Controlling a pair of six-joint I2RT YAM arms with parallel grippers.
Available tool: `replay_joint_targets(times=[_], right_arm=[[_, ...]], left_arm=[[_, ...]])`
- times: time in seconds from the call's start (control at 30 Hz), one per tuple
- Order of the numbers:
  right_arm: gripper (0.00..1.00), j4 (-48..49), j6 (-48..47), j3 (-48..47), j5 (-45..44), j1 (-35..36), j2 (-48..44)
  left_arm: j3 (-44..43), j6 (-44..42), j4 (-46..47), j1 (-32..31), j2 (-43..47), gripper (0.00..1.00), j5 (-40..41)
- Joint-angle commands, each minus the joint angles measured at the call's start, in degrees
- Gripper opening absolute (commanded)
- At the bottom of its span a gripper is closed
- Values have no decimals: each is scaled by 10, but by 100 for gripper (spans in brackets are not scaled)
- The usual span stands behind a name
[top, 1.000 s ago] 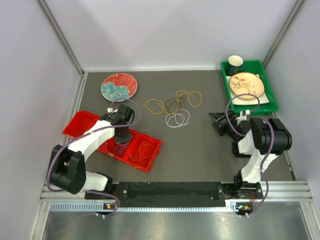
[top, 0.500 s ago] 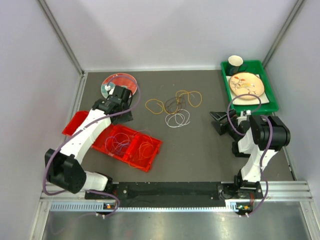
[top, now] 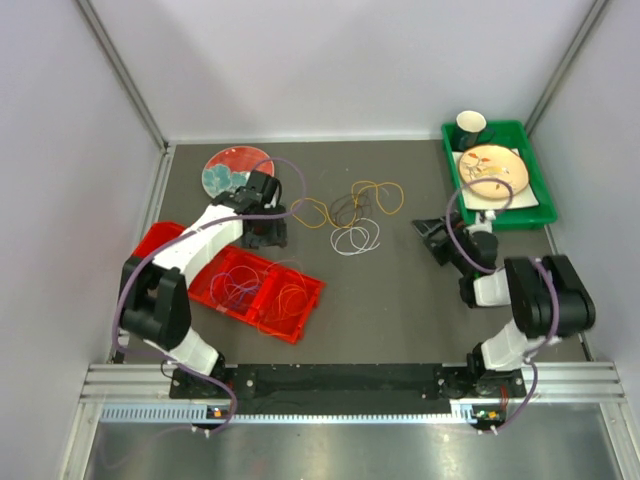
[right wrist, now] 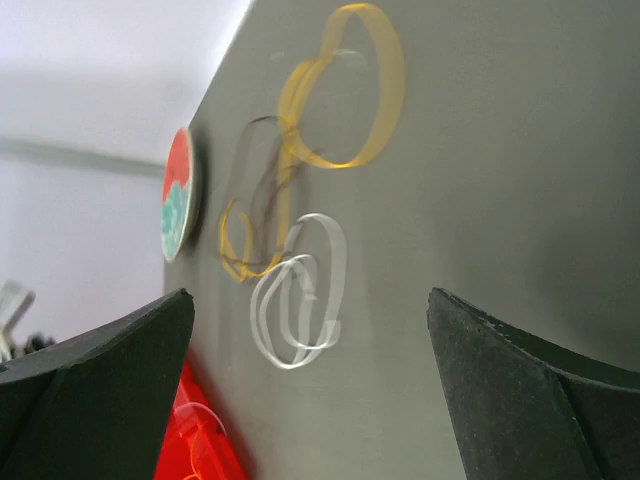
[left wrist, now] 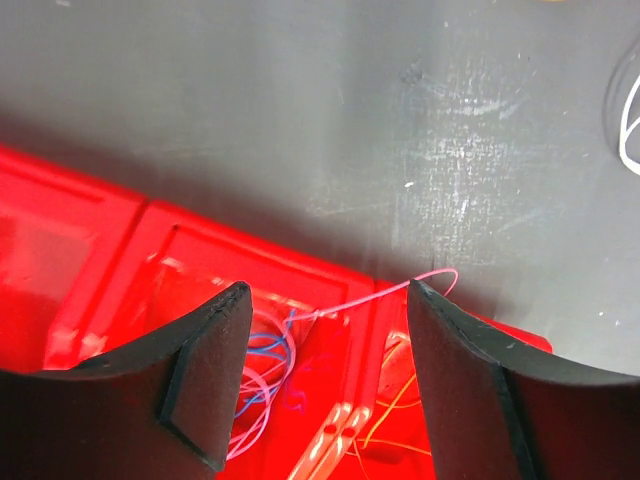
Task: Untangle the cables
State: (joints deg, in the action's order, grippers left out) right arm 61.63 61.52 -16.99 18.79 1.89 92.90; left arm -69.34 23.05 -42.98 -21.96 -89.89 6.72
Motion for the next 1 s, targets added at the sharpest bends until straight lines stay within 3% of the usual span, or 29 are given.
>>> replay_joint_targets(times=[0.0,0.43,0.97], right_arm=[[99,-264,-182,-85,-186,120,-132],[99,-253,-175,-104,-157,118,-91],[99,-255,-175,-110,-151,119,-84]], left_arm=[[-11,0,44,-7,-14,68,-34],[46,310,76,-58,-5,72,21],[25,379,34,-83,-44,72,58]])
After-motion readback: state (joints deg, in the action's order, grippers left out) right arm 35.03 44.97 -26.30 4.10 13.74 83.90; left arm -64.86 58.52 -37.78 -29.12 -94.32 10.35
